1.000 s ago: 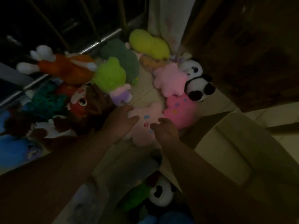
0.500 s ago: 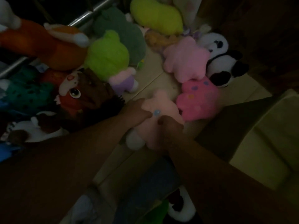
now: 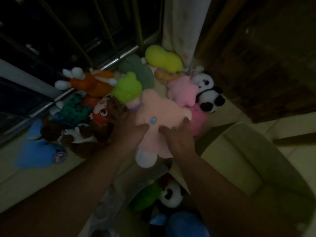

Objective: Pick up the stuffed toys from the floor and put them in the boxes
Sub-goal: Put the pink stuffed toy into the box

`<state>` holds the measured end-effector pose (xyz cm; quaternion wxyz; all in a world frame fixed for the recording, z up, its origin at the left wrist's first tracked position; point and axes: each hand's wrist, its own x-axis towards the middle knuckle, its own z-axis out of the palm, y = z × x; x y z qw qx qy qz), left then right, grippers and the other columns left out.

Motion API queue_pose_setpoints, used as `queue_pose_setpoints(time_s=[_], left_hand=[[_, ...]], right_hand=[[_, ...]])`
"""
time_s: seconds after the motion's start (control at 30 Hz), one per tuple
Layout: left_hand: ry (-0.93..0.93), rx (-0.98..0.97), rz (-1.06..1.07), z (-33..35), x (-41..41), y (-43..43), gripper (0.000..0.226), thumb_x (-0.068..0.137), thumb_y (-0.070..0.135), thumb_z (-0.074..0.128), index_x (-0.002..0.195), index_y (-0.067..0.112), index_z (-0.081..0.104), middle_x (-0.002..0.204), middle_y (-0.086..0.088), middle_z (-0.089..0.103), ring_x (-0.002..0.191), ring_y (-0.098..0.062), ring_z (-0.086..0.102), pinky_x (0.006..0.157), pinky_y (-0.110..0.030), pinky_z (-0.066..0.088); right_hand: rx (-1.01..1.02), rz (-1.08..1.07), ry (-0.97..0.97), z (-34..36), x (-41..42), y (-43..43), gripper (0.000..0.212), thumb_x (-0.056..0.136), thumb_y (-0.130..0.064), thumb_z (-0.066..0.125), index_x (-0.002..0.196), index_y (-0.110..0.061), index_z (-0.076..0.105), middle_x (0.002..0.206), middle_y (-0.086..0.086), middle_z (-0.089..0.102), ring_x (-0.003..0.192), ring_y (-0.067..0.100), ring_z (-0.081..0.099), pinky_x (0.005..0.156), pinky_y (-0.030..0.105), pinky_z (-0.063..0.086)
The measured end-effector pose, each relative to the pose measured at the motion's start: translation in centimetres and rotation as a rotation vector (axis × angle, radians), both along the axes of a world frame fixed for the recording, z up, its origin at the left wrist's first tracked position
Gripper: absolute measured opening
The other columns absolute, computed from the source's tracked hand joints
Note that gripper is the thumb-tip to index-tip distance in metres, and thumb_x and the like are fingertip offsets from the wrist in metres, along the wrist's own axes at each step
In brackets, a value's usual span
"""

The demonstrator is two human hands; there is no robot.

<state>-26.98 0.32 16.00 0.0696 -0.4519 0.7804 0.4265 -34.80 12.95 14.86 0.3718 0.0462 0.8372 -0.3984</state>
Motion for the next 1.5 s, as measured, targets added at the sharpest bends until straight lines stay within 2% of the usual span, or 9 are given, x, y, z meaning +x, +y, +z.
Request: queue_pose_setpoints(time_s=[0.17,0.3,0.43,0.63,0.93,1.07,1.23,1.43,1.5], left_hand=[[0.063,-0.024,0.116,9.8,0.2,4.5,0.053,0.077,0.032,0.064,0.129,0.031,0.050,0.130,-0.002,0.056,0.115,-0.025,0.054,0.095,-0.039,0.047],[0.103,-0.071,0.237,16.0,0.9,8.6,0.053,0.084,0.024,0.063,0.134,0.030,0.047,0.120,0.007,0.048,0.110,-0.018,0.051,0.086,-0.029,0.042],[0.138,-0.085,0.369,20.4,2.4,12.6,0.062,0.081,0.028,0.064,0.138,0.033,0.042,0.136,0.001,0.046,0.119,-0.021,0.049,0.093,-0.033,0.044],[0.126,-0.116,0.421,25.9,7.6,18.8,0.050,0.083,0.020,0.063,0.132,0.026,0.052,0.106,0.012,0.045,0.097,-0.007,0.045,0.080,-0.023,0.036],[0.070,-0.007,0.519,26.6,17.7,24.9,0.050,0.082,0.021,0.062,0.130,0.029,0.054,0.118,0.002,0.062,0.093,-0.010,0.050,0.079,-0.024,0.038],[0.069,0.005,0.552,26.3,20.9,28.7,0.044,0.082,0.021,0.061,0.125,0.031,0.056,0.106,0.008,0.061,0.089,-0.012,0.053,0.076,-0.025,0.039],[0.078,0.036,0.604,25.8,22.6,31.5,0.052,0.083,0.022,0.061,0.133,0.031,0.049,0.108,0.012,0.054,0.092,-0.011,0.051,0.076,-0.025,0.039],[0.100,0.022,0.632,24.8,21.8,32.2,0.041,0.087,0.021,0.059,0.127,0.026,0.054,0.109,0.007,0.060,0.089,-0.012,0.055,0.066,-0.024,0.041],[0.090,0.027,0.642,24.0,21.5,32.0,0.042,0.087,0.022,0.059,0.128,0.025,0.054,0.118,0.001,0.062,0.096,-0.017,0.058,0.074,-0.026,0.045]], right_hand=[[-0.002,0.235,0.141,8.9,-1.8,4.1,0.094,0.076,-0.055,0.069,0.147,-0.021,0.019,0.137,0.007,0.043,0.122,0.026,0.049,0.096,0.041,0.047],[-0.025,0.420,0.221,14.9,-3.2,6.7,0.096,0.079,-0.053,0.068,0.150,-0.021,0.011,0.144,0.008,0.038,0.128,0.027,0.044,0.096,0.036,0.041],[-0.074,0.521,0.253,19.8,-3.1,9.6,0.097,0.080,-0.051,0.069,0.151,-0.022,0.011,0.148,0.004,0.037,0.132,0.026,0.041,0.100,0.036,0.041],[-0.061,0.590,0.188,23.6,1.8,14.5,0.100,0.075,-0.048,0.075,0.150,-0.022,0.014,0.146,0.007,0.038,0.128,0.026,0.045,0.101,0.046,0.045],[-0.029,0.693,0.159,24.7,11.6,20.7,0.104,0.069,-0.055,0.071,0.150,-0.024,0.015,0.149,0.001,0.037,0.129,0.023,0.046,0.104,0.045,0.043],[0.039,0.727,0.195,25.0,14.9,24.1,0.075,0.067,-0.052,0.065,0.131,-0.028,0.037,0.121,-0.001,0.056,0.107,0.020,0.059,0.089,0.044,0.052],[0.075,0.772,0.180,25.6,16.8,27.3,0.095,0.077,-0.050,0.069,0.150,-0.028,0.013,0.139,0.001,0.040,0.124,0.024,0.048,0.095,0.037,0.045],[0.043,0.828,0.193,24.3,15.2,26.6,0.082,0.081,-0.040,0.070,0.147,-0.025,0.025,0.135,0.004,0.048,0.117,0.022,0.053,0.091,0.032,0.047],[0.028,0.869,0.202,23.9,14.7,26.0,0.076,0.081,-0.038,0.069,0.145,-0.025,0.031,0.133,0.001,0.048,0.116,0.020,0.053,0.091,0.032,0.047]])
